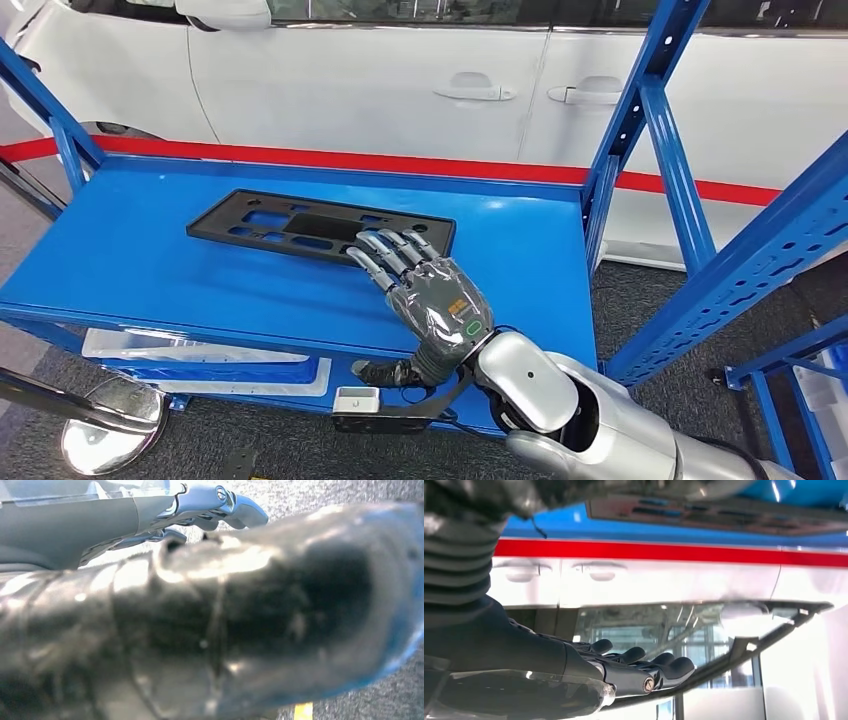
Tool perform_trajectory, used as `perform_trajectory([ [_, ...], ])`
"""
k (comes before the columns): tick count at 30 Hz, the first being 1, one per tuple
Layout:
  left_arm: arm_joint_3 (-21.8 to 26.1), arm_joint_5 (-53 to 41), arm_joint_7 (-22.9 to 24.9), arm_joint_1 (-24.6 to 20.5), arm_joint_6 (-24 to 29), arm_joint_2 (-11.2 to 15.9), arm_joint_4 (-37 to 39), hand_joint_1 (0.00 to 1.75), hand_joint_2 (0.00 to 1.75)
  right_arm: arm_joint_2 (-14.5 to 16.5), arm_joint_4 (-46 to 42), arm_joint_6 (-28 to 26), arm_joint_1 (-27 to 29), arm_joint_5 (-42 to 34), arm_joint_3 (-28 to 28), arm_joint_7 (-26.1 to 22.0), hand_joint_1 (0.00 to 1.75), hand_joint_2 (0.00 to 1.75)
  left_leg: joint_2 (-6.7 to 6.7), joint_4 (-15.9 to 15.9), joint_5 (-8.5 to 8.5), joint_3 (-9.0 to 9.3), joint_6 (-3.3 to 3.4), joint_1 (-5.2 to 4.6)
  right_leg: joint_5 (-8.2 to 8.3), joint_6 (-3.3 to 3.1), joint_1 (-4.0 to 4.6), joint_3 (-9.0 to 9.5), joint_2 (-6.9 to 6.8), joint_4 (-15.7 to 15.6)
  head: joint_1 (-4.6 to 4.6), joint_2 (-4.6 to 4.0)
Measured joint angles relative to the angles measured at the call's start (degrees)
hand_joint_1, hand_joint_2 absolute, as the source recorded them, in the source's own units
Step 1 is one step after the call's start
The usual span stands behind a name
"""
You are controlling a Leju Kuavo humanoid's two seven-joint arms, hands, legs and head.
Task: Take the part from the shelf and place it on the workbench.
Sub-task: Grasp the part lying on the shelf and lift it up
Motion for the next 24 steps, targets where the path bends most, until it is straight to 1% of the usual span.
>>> perform_trajectory([
  [1, -0.13, -0.05, 0.0, -0.02, 0.0, -0.01, 0.0, 0.0, 0.0, 0.03, 0.4, 0.09, -0.02, -0.34, 0.02, -0.13, 0.0, 1.75, -0.05, -3.35, 1.52, 2.22, 0.5, -0.29, 0.07, 0.0, 0.15, -0.06, 0.01, 0.02, 0.0, 0.0],
  [2, -0.26, -0.1, 0.0, -0.08, 0.01, 0.02, 0.0, 0.0, 0.0, 0.09, 0.79, 0.17, -0.05, -0.68, 0.03, -0.25, 0.0, 1.75, -0.09, -6.91, 2.45, 4.57, 1.08, -0.62, 0.12, 0.06, 0.28, -0.13, 0.0, 0.02, 0.04, 0.0],
  [3, -0.44, -0.15, 0.0, -0.13, 0.01, 0.04, 0.0, 0.0, 0.0, 0.2, 1.22, 0.26, -0.1, -1.01, 0.05, -0.38, 0.0, 1.75, -0.15, -9.77, 3.06, 6.29, 1.52, -0.95, 0.21, 0.21, 0.33, -0.2, -0.03, 0.01, 0.05, 0.0],
  [4, -0.64, -0.23, 0.0, -0.18, 0.02, 0.07, 0.0, 0.0, 0.0, 0.33, 1.65, 0.34, -0.15, -1.31, 0.09, -0.49, 0.0, 1.75, -0.19, -11.56, 3.18, 7.26, 1.87, -1.23, 0.34, 0.42, 0.29, -0.28, -0.06, -0.02, 0.02, 0.0],
  [5, -0.83, -0.3, 0.0, -0.21, 0.02, 0.1, 0.0, 0.0, 0.0, 0.48, 2.09, 0.42, -0.19, -1.6, 0.14, -0.61, 0.0, 1.75, -0.21, -12.28, 3.04, 7.57, 2.05, -1.45, 0.5, 0.69, 0.23, -0.36, -0.08, -0.13, 0.01, 0.0],
  [6, -1.01, -0.36, 0.0, -0.2, 0.02, 0.11, 0.0, 0.0, 0.0, 0.61, 2.52, 0.49, -0.22, -1.88, 0.2, -0.74, 0.0, 1.75, -0.23, -12.76, 3.3, 7.54, 2.18, -1.56, 0.67, 1.0, 0.15, -0.35, -0.09, -0.26, -0.04, 0.01],
  [8, -1.22, -0.47, -0.02, -0.2, 0.02, 0.09, 0.0, 0.0, 0.0, 0.79, 3.32, 0.62, -0.27, -2.57, 0.26, -1.08, 0.0, 1.75, -0.12, -14.02, 3.86, 8.02, 2.52, -1.26, 0.26, 1.59, 0.15, -0.46, -0.12, 0.06, -0.02, 0.0],
  [10, -1.3, -0.52, -0.05, -0.22, 0.02, 0.06, 0.0, 0.0, 0.0, 0.84, 3.79, 0.74, -0.36, -3.15, 0.28, -1.38, 0.0, 1.75, -0.02, -15.0, 4.35, 8.48, 2.73, -0.9, -0.56, 1.97, 0.24, -0.75, -0.14, 0.91, 0.04, 0.0],
  [11, -1.31, -0.53, -0.07, -0.23, 0.02, 0.05, 0.0, 0.0, 0.0, 0.85, 3.87, 0.76, -0.4, -3.31, 0.28, -1.47, 0.0, 1.75, -0.04, -15.12, 4.4, 8.52, 2.77, -0.91, -0.82, 2.05, 0.27, -0.91, -0.13, 1.23, 0.06, 0.0],
  [16, -1.31, -0.53, -0.07, -0.23, 0.02, 0.05, 0.0, 0.0, 0.0, 0.85, 3.87, 0.76, -0.4, -3.31, 0.28, -1.47, 0.0, 1.75, -0.04, -15.12, 4.4, 8.52, 2.77, -0.91, -0.85, 2.05, 0.27, -0.93, -0.13, 1.27, 0.06, -0.01],
  [18, -1.33, -0.54, -0.07, -0.23, 0.02, 0.05, 0.0, 0.0, 0.0, 0.86, 3.92, 0.79, -0.44, -3.44, 0.28, -1.51, 0.0, 0.87, -0.04, -15.12, 4.41, 8.52, 2.78, -0.92, -1.11, 2.09, 0.28, -1.11, -0.13, 1.65, 0.07, 0.0],
  [19, -1.34, -0.54, -0.08, -0.25, 0.02, 0.05, 0.0, 0.0, 0.0, 0.87, 4.0, 0.83, -0.49, -3.63, 0.28, -1.57, 0.0, 0.44, -0.02, -15.12, 4.43, 8.51, 2.82, -0.92, -1.46, 2.14, 0.27, -1.38, -0.12, 2.21, 0.08, 0.0],
  [20, -1.37, -0.55, -0.1, -0.26, 0.02, 0.05, 0.0, 0.0, 0.0, 0.9, 4.15, 0.92, -0.54, -3.97, 0.29, -1.7, 0.0, 0.0, -0.01, -15.12, 4.45, 8.47, 2.9, -0.91, -2.15, 2.21, 0.24, -1.96, -0.11, 3.41, 0.07, 0.0],
  [21, -1.4, -0.55, -0.13, -0.28, 0.02, 0.05, 0.0, 0.0, 0.0, 0.91, 4.34, 1.01, -0.59, -4.37, 0.3, -1.84, 0.0, 0.0, 0.0, -15.11, 4.47, 8.43, 2.97, -0.9, -3.0, 2.3, 0.19, -2.72, -0.1, 5.0, 0.07, 0.0],
  [23, -1.56, -0.55, -0.2, -0.29, 0.02, 0.04, 0.0, 0.0, 0.0, 0.94, 5.2, 1.16, -0.48, -5.89, 0.38, -2.31, 0.0, 0.0, 0.01, -15.07, 4.49, 8.31, 3.07, -0.88, -5.24, 2.62, -0.07, -5.4, -0.1, 10.57, 0.05, -0.01],
  [24, -1.74, -0.55, -0.22, -0.26, 0.02, 0.03, 0.0, 0.0, 0.0, 0.98, 5.9, 1.2, -0.42, -6.97, 0.44, -2.6, 0.0, 0.0, -0.02, -14.99, 4.46, 8.26, 3.04, -0.85, -5.37, 2.82, -0.28, -6.23, -0.11, 12.25, 0.05, -0.01],
])
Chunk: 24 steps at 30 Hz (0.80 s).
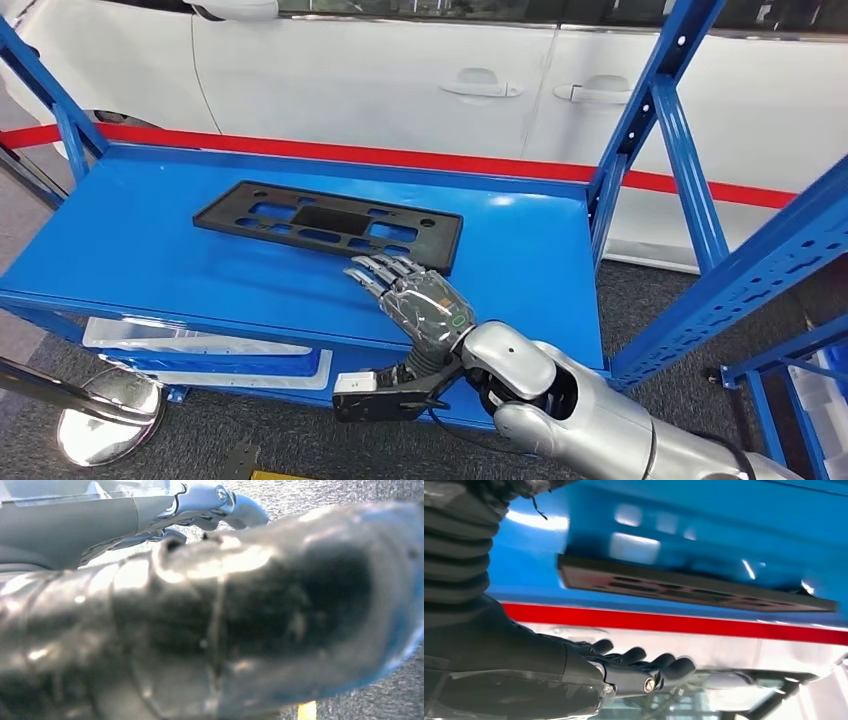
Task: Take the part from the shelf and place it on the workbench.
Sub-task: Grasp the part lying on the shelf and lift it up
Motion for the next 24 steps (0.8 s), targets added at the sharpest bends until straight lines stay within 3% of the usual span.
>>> perform_trajectory([
  [1, -0.29, 0.0, -0.07, 0.02, -0.02, -0.03, 0.0, 0.0, 0.0, 0.18, 1.05, 0.03, -0.07, -1.84, 0.12, -0.47, 0.0, 0.0, -0.05, 0.47, -0.22, -0.17, -0.29, 0.15, 1.36, 0.18, -0.26, 0.83, -0.02, -1.72, 0.01, 0.0],
  [2, -0.64, 0.01, -0.15, 0.03, -0.05, -0.04, 0.0, 0.0, 0.0, 0.53, 2.35, 0.02, -0.34, -3.62, 0.27, -0.93, 0.0, 0.0, -0.1, 1.04, -0.39, -0.56, -0.93, 0.22, 3.17, -0.2, -0.36, 2.2, 0.02, -5.03, 0.01, 0.0],
  [4, -1.23, 0.01, -0.33, 0.02, -0.11, -0.11, 0.0, 0.0, 0.0, 1.39, 4.62, -0.02, -1.0, -6.44, 0.57, -1.66, 0.0, 0.0, -0.19, 4.43, -2.4, -2.35, -2.43, 0.4, 6.42, -1.43, -0.5, 5.08, 0.04, -11.92, -0.16, 0.0],
  [5, -1.38, 0.01, -0.36, 0.01, -0.13, -0.13, 0.0, 0.0, 0.0, 1.73, 5.27, -0.05, -1.22, -6.74, 0.67, -1.75, 0.0, 0.0, -0.19, 7.31, -3.96, -3.83, -2.95, 0.38, 6.54, -2.13, -0.4, 4.97, 0.05, -12.25, -0.24, 0.0],
  [7, -1.53, 0.01, -0.37, 0.05, -0.13, -0.14, 0.0, 0.0, 0.0, 2.03, 5.75, -0.05, -1.35, -6.55, 0.81, -1.68, 0.0, 0.0, -0.2, 14.46, -7.22, -7.09, -3.26, 0.45, 6.68, -2.46, -0.27, 4.93, -0.02, -12.33, -0.33, 0.0],
  [9, -1.74, 0.02, -0.37, 0.22, -0.13, -0.11, 0.0, 0.0, 0.0, 2.13, 6.22, -0.04, -1.36, -6.34, 0.95, -1.49, 0.0, 0.0, -0.2, 16.99, -7.11, -8.25, -3.25, 0.45, 6.68, -2.49, -0.13, 4.94, 0.02, -12.29, -0.32, 0.0],
  [10, -1.86, 0.02, -0.37, 0.29, -0.13, -0.09, 0.0, 0.0, 0.0, 2.18, 6.41, -0.04, -1.4, -6.26, 0.98, -1.38, 0.0, 0.0, -0.2, 15.18, -5.6, -7.39, -3.1, 0.45, 6.68, -2.49, -0.1, 4.96, 0.05, -12.26, -0.32, 0.01],
  [12, -2.08, 0.01, -0.41, 0.24, -0.13, -0.07, 0.0, 0.0, 0.0, 2.36, 6.68, -0.03, -1.65, -6.13, 1.03, -1.27, 0.0, 0.0, -0.21, 8.11, -2.1, -3.96, -2.55, 0.35, 6.69, -2.44, -0.06, 4.98, 0.1, -12.21, -0.32, 0.01],
  [14, -2.23, -0.01, -0.48, 0.08, -0.13, -0.07, 0.0, 0.0, 0.0, 2.52, 6.83, -0.03, -1.97, -5.97, 1.06, -1.24, 0.0, 0.0, -0.27, 3.16, -0.85, -1.67, -2.05, 0.03, 6.79, -2.11, 0.05, 4.78, 0.11, -12.18, -0.28, 0.01],
  [17, -2.3, 0.0, -0.54, 0.16, -0.13, -0.07, 0.0, 0.0, 0.0, 2.69, 6.91, -0.03, -2.12, -5.85, 1.15, -1.23, 0.0, 0.0, -0.34, 1.91, -0.68, -1.34, -1.48, -0.06, 7.0, -1.17, 0.09, 4.6, 0.06, -12.44, -0.26, 0.01],
  [19, -2.31, -0.01, -0.59, 0.22, -0.13, -0.08, 0.0, 0.0, 0.0, 2.75, 6.96, -0.03, -2.27, -5.79, 1.21, -1.23, 0.0, 0.0, -0.26, 1.16, -0.15, -1.07, -0.84, 0.22, 5.54, -0.62, 0.11, 3.78, 0.05, -10.62, -0.2, 0.01],
  [22, -2.34, -0.02, -0.8, 0.16, -0.15, -0.06, 0.0, 0.0, 0.0, 2.75, 7.19, -0.02, -2.34, -5.68, 1.31, -1.23, 0.0, 0.0, -0.23, 0.94, 0.11, -1.1, -0.34, 0.21, 0.61, -0.27, 0.1, -0.41, 0.05, -1.15, -0.16, 0.01],
  [24, -2.37, -0.02, -0.97, 0.21, -0.16, -0.04, 0.0, 0.0, 0.0, 2.74, 7.43, -0.01, -2.21, -5.61, 1.4, -1.23, 0.0, 0.0, -0.35, 1.15, 0.08, -1.22, -0.32, 0.16, 0.24, -0.15, 0.08, -1.78, 0.05, 2.04, -0.16, 0.01],
])
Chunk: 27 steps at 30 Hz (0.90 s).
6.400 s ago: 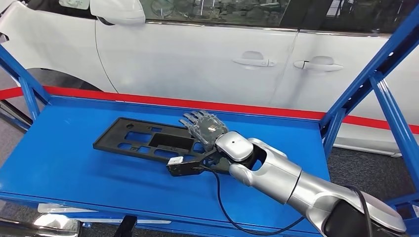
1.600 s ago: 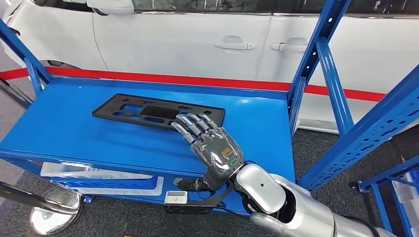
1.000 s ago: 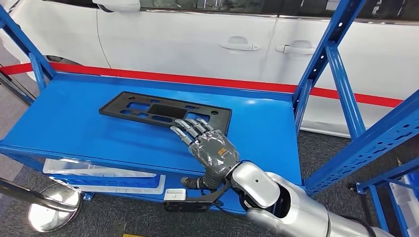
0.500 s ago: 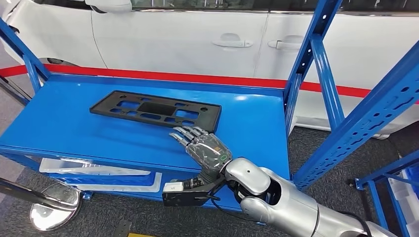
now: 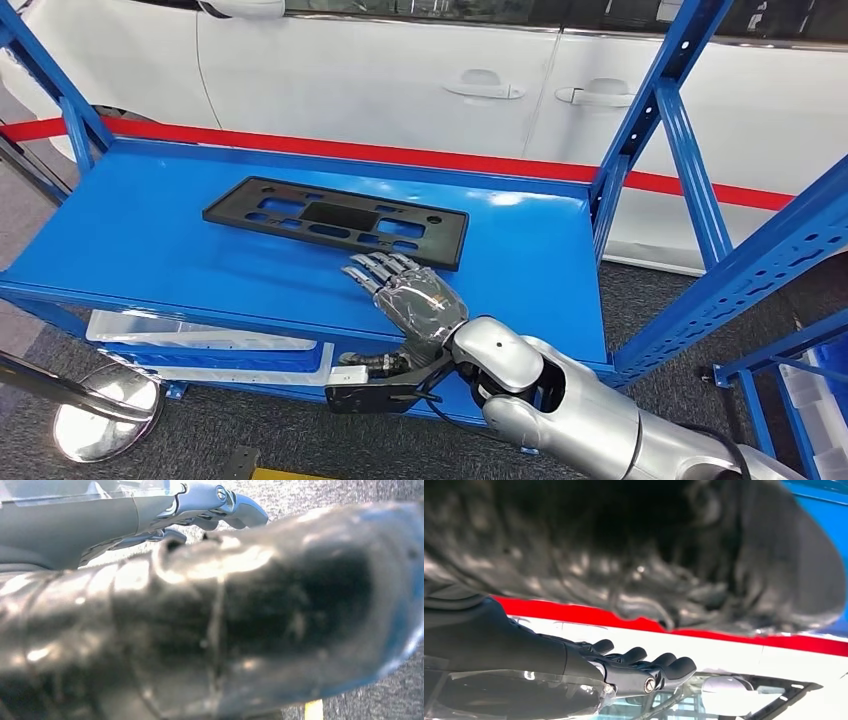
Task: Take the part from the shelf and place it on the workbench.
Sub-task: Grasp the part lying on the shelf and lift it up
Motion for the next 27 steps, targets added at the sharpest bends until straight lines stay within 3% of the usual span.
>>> perform_trajectory([
  [1, -0.01, 0.0, -0.1, 0.02, -0.02, -0.01, 0.0, 0.0, 0.0, 0.0, 0.09, 0.01, 0.01, 0.05, 0.04, 0.0, 0.0, 0.44, -0.13, 0.15, -0.04, -0.03, -0.04, 0.01, 1.35, -0.01, -0.03, 0.82, 0.0, -1.51, 0.01, 0.0],
  [4, -0.04, 0.02, -0.32, -0.03, -0.09, -0.02, 0.0, 0.0, 0.0, 0.03, 0.19, 0.0, -0.19, 0.22, 0.1, 0.0, 0.0, 1.75, -0.6, 0.87, -0.34, -0.3, -0.54, -0.05, 5.65, -0.43, -0.06, 6.01, 0.37, -11.43, -0.03, 0.0],
  [6, -0.05, 0.03, -0.4, -0.08, -0.11, -0.02, 0.0, 0.0, 0.0, 0.06, 0.25, -0.01, -0.28, 0.28, 0.12, 0.0, 0.0, 1.75, -0.82, 1.2, -0.33, -0.75, -1.15, -0.12, 5.82, -0.9, 0.13, 7.17, 0.66, -13.99, -0.06, -0.01],
  [8, -0.1, 0.05, -0.44, -0.05, -0.13, 0.02, 0.0, 0.0, 0.0, 0.09, 0.32, -0.02, -0.4, 0.34, 0.19, 0.0, 0.0, 1.75, -0.94, 1.14, -0.19, -1.04, -1.75, -0.04, 6.14, -1.52, 0.14, 7.04, 0.53, -14.34, -0.05, -0.01],
  [10, -0.19, 0.07, -0.45, -0.02, -0.18, 0.08, 0.0, 0.0, 0.0, 0.13, 0.38, -0.01, -0.59, 0.49, 0.26, 0.0, 0.0, 1.75, -0.87, 2.76, -1.47, -1.84, -2.26, 0.02, 6.51, -2.2, -0.14, 7.1, 0.24, -14.77, -0.25, 0.0],
  [13, -0.31, 0.07, -0.46, -0.05, -0.3, 0.05, 0.0, 0.0, 0.0, 0.21, 0.44, 0.02, -0.63, 0.73, 0.32, 0.01, 0.0, 1.75, -0.62, 12.23, -6.4, -6.03, -2.93, 0.22, 6.69, -2.65, -0.17, 7.03, -0.34, -14.94, -0.58, 0.0],
  [14, -0.32, 0.07, -0.46, -0.01, -0.3, 0.05, 0.0, 0.0, 0.0, 0.21, 0.48, 0.02, -0.58, 0.76, 0.36, 0.01, 0.0, 1.75, -0.57, 14.96, -7.28, -7.26, -3.05, 0.28, 6.69, -2.67, -0.11, 6.99, -0.51, -14.91, -0.56, -0.01],
  [15, -0.33, 0.07, -0.46, 0.06, -0.31, 0.05, 0.0, 0.0, 0.0, 0.21, 0.51, 0.03, -0.55, 0.79, 0.38, 0.02, 0.0, 1.75, -0.55, 15.85, -7.12, -7.61, -3.1, 0.29, 6.68, -2.68, -0.06, 6.97, -0.67, -14.89, -0.57, -0.01],
  [16, -0.33, 0.07, -0.46, 0.12, -0.31, 0.08, 0.0, 0.0, 0.0, 0.22, 0.55, 0.03, -0.54, 0.81, 0.4, 0.01, 0.0, 1.75, -0.5, 14.54, -5.93, -6.88, -3.04, 0.28, 6.68, -2.67, -0.03, 6.98, -0.82, -14.86, -0.58, 0.0],
  [18, -0.33, 0.05, -0.47, 0.11, -0.31, 0.14, 0.0, 0.0, 0.0, 0.29, 0.56, 0.03, -0.57, 0.87, 0.42, 0.02, 0.0, 1.75, 0.0, 7.24, -2.45, -3.17, -2.6, 0.17, 6.66, -2.63, 0.0, 7.05, -1.09, -14.84, -0.58, 0.0],
  [20, -0.34, 0.04, -0.5, -0.06, -0.31, 0.17, 0.0, 0.0, 0.0, 0.4, 0.56, 0.03, -0.63, 0.92, 0.42, 0.02, 0.0, 1.75, 0.69, 1.57, -0.79, -0.37, -1.95, -0.27, 6.66, -2.28, 0.15, 6.98, -1.32, -14.81, -0.54, -0.01],
  [22, -0.4, 0.04, -0.52, -0.14, -0.31, 0.18, 0.0, 0.0, 0.0, 0.45, 0.56, 0.03, -0.65, 0.93, 0.43, 0.02, 0.0, 1.75, 0.64, 0.56, -0.76, 0.02, -1.41, -0.69, 6.73, -1.66, 0.19, 6.92, -1.59, -14.88, -0.52, 0.0],
  [24, -0.49, 0.04, -0.53, -0.06, -0.32, 0.17, 0.0, 0.0, 0.0, 0.46, 0.56, 0.02, -0.66, 0.93, 0.43, 0.02, 0.0, 1.75, 0.24, 0.0, -0.36, 0.24, -0.82, -0.46, 6.39, -0.98, 0.17, 6.85, -1.61, -14.61, -0.49, 0.0],
  [25, -0.56, 0.03, -0.53, -0.05, -0.33, 0.17, 0.0, 0.0, 0.0, 0.46, 0.56, 0.02, -0.69, 0.93, 0.43, 0.02, 0.0, 1.75, 0.12, -0.35, -0.13, 0.42, -0.51, -0.31, 5.55, -0.7, 0.17, 6.43, -1.41, -13.55, -0.46, -0.01],
  [27, -0.77, 0.03, -0.53, -0.14, -0.46, 0.16, 0.0, 0.0, 0.0, 0.45, 0.59, 0.03, -0.67, 0.93, 0.43, 0.02, 0.0, 1.75, -0.14, -0.72, 0.13, 0.58, -0.03, -0.17, 2.3, -0.38, 0.1, 4.04, -0.81, -8.08, -0.44, -0.01],
])
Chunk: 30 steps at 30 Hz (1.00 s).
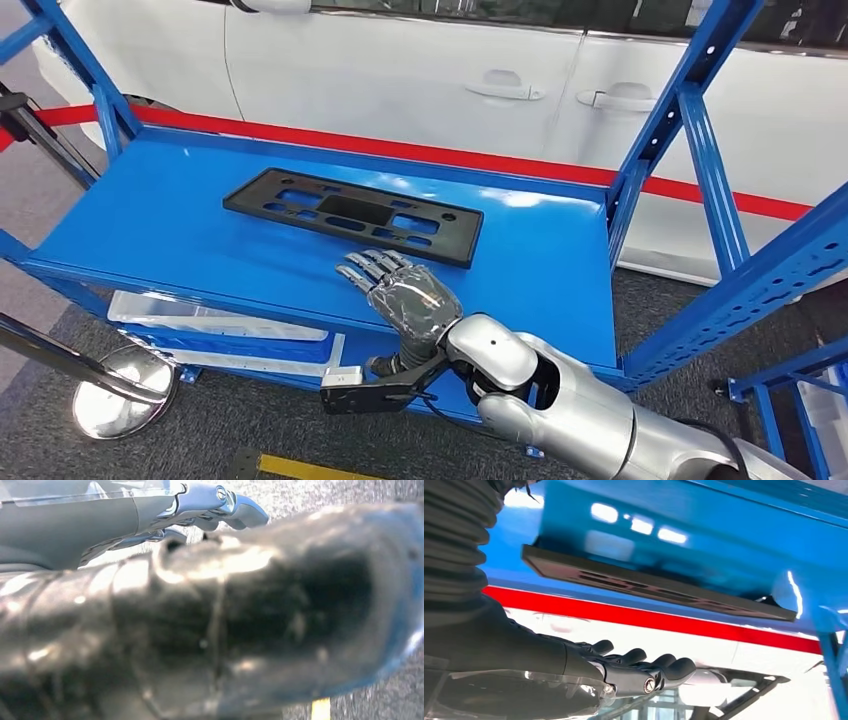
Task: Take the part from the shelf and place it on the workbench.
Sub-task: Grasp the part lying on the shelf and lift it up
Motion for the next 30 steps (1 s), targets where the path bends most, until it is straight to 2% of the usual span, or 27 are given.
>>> perform_trajectory([
  [1, -0.09, 0.01, 0.0, -0.05, -0.14, 0.01, 0.0, 0.0, 0.0, -0.01, 0.06, 0.01, 0.09, 0.0, 0.0, 0.0, 0.0, 1.75, -0.17, 0.03, 0.01, -0.05, 0.15, 0.01, -1.78, 0.06, -0.02, -1.68, 0.16, 3.72, 0.0, 0.01],
  [2, -0.15, 0.03, 0.0, -0.06, -0.29, 0.01, 0.0, 0.0, 0.0, -0.01, 0.16, 0.02, 0.22, 0.0, 0.0, 0.0, 0.0, 1.75, -0.4, 0.08, 0.01, -0.1, 0.23, 0.01, -2.85, 0.13, -0.07, -3.1, 0.25, 6.78, -0.01, 0.01],
  [3, -0.17, 0.04, 0.0, -0.03, -0.44, 0.01, 0.0, 0.0, 0.0, -0.02, 0.27, 0.03, 0.33, 0.0, 0.0, 0.0, 0.0, 1.75, -0.68, 0.16, -0.01, -0.13, 0.22, 0.02, -2.86, 0.2, -0.15, -3.74, 0.29, 8.18, -0.01, 0.01],
  [4, -0.2, 0.06, 0.0, 0.0, -0.53, 0.0, 0.0, 0.0, 0.0, -0.02, 0.37, 0.04, 0.38, 0.0, 0.0, 0.0, 0.0, 1.75, -0.96, 0.28, -0.05, -0.15, 0.18, 0.04, -2.0, 0.25, -0.24, -3.55, 0.31, 7.82, 0.0, 0.01],
  [6, -0.28, 0.13, -0.04, 0.01, -0.58, -0.04, 0.0, 0.0, 0.0, -0.02, 0.49, 0.04, 0.31, 0.0, 0.01, 0.0, 0.0, 1.75, -1.65, 0.76, -0.29, -0.22, -0.11, 0.15, 1.69, 0.27, -0.52, -0.54, 0.57, 1.93, 0.01, 0.0],
  [8, -0.38, 0.21, -0.1, -0.08, -0.62, -0.08, 0.0, 0.0, 0.0, 0.02, 0.56, 0.05, 0.16, 0.0, 0.03, 0.0, 0.0, 1.75, -2.38, 1.6, -0.74, -0.66, -0.77, 0.11, 3.51, 0.1, -0.58, 2.63, 1.29, -4.21, -0.02, 0.0],
  [10, -0.45, 0.28, -0.18, -0.13, -0.66, -0.08, 0.0, 0.0, 0.0, 0.08, 0.71, 0.08, 0.03, 0.0, 0.05, 0.01, 0.0, 1.75, -2.84, 2.06, -0.87, -1.16, -1.44, 0.19, 3.17, -0.27, -0.31, 3.48, 1.67, -6.02, -0.06, 0.0],
  [12, -0.48, 0.43, -0.29, -0.1, -0.66, 0.02, 0.0, 0.0, 0.0, 0.11, 0.88, 0.1, -0.01, 0.0, 0.07, 0.03, 0.0, 1.75, -3.09, 2.03, -0.78, -1.34, -1.93, 0.42, 3.31, -0.83, -0.27, 3.38, 1.3, -6.1, -0.05, 0.01],
  [13, -0.49, 0.5, -0.45, -0.06, -0.67, 0.06, 0.0, 0.0, 0.0, 0.16, 0.96, 0.11, -0.02, 0.0, 0.07, 0.03, 0.0, 1.75, -2.8, 2.65, -1.23, -1.62, -2.21, 0.4, 3.42, -1.14, -0.41, 3.46, 1.05, -6.28, -0.21, 0.01],
  [15, -0.49, 0.54, -0.91, -0.1, -0.71, 0.11, 0.0, 0.0, 0.0, 0.32, 1.01, 0.13, -0.02, 0.02, 0.07, -0.04, 0.0, 1.75, -1.67, 7.03, -3.79, -3.54, -2.73, 0.42, 3.59, -1.65, -0.66, 3.62, 0.5, -6.64, -0.69, 0.01],
  [17, -0.49, 0.54, -1.27, -0.18, -0.79, 0.08, 0.0, 0.0, 0.0, 0.43, 1.11, 0.14, 0.07, 0.04, 0.07, -0.14, 0.0, 1.75, -0.66, 14.34, -7.13, -7.03, -3.09, 0.48, 3.53, -1.88, -0.57, 3.66, -0.04, -6.66, -1.01, 0.01],
  [18, -0.5, 0.54, -1.36, -0.16, -0.83, 0.08, 0.0, 0.0, 0.0, 0.45, 1.19, 0.15, 0.14, 0.04, 0.07, -0.18, 0.0, 1.75, -0.5, 17.08, -7.87, -8.46, -3.16, 0.5, 3.47, -1.93, -0.53, 3.69, -0.31, -6.65, -0.98, 0.01],
  [19, -0.5, 0.54, -1.4, -0.12, -0.86, 0.08, 0.0, 0.0, 0.0, 0.46, 1.26, 0.15, 0.19, 0.05, 0.07, -0.2, 0.0, 1.75, -0.42, 18.23, -7.71, -9.18, -3.17, 0.5, 3.39, -1.96, -0.5, 3.74, -0.57, -6.64, -0.98, 0.01],
  [20, -0.51, 0.54, -1.45, -0.08, -0.88, 0.09, 0.0, 0.0, 0.0, 0.49, 1.32, 0.15, 0.22, 0.07, 0.08, -0.21, 0.0, 1.75, -0.34, 16.98, -6.33, -8.72, -3.1, 0.5, 3.28, -1.94, -0.49, 3.87, -0.81, -6.63, -0.98, 0.01],
  [21, -0.51, 0.54, -1.48, -0.07, -0.9, 0.1, 0.0, 0.0, 0.0, 0.52, 1.34, 0.15, 0.23, 0.08, 0.08, -0.22, 0.0, 1.75, -0.13, 13.58, -4.15, -7.16, -2.96, 0.49, 3.13, -1.86, -0.51, 4.1, -1.03, -6.63, -0.98, 0.01],
  [23, -0.51, 0.55, -1.58, -0.16, -0.96, 0.12, 0.0, 0.0, 0.0, 0.59, 1.34, 0.15, 0.2, 0.14, 0.07, -0.25, 0.0, 0.87, 1.07, 5.54, -0.81, -3.24, -2.57, 0.19, 2.76, -1.48, -0.43, 4.63, -1.49, -6.63, -0.98, 0.01],
  [24, -0.51, 0.57, -1.7, -0.28, -1.04, 0.13, 0.0, 0.0, 0.0, 0.6, 1.35, 0.15, 0.17, 0.15, 0.07, -0.26, 0.0, 0.44, 1.58, 3.17, -0.22, -2.05, -2.3, -0.04, 2.64, -1.22, -0.33, 4.76, -1.67, -6.68, -0.97, 0.01],
  [25, -0.51, 0.71, -1.9, -0.37, -1.2, 0.13, 0.0, 0.0, 0.0, 0.6, 1.36, 0.15, 0.16, 0.17, 0.07, -0.3, 0.0, 0.0, 1.85, 2.16, -0.3, -1.58, -2.06, -0.28, 2.57, -0.96, -0.21, 4.83, -1.89, -6.73, -0.93, 0.01],
  [26, -0.51, 0.92, -2.15, -0.39, -1.42, 0.14, 0.0, 0.0, 0.0, 0.6, 1.37, 0.15, 0.13, 0.21, 0.08, -0.35, 0.0, 0.0, 1.72, 2.03, -0.4, -1.55, -1.78, -0.48, 2.55, -0.7, -0.08, 4.85, -2.12, -6.82, -0.89, 0.0],
  [28, -0.52, 1.62, -2.91, -0.28, -2.05, 0.17, 0.0, 0.0, 0.0, 0.6, 1.38, 0.14, 0.11, 0.36, 0.09, -0.48, 0.0, 0.0, 1.19, 1.71, -0.26, -1.48, -1.13, -0.3, 2.15, -0.11, -0.11, 4.88, -2.18, -6.63, -0.79, 0.0],
  [30, -0.53, 2.2, -3.84, -0.26, -2.79, 0.2, 0.0, 0.0, 0.0, 0.57, 1.39, 0.14, 0.06, 0.61, 0.09, -0.56, 0.0, 0.0, 0.87, 1.29, -0.1, -1.23, -0.37, -0.09, 0.13, 0.28, -0.17, 3.51, -1.15, -3.59, -0.73, 0.0],
])
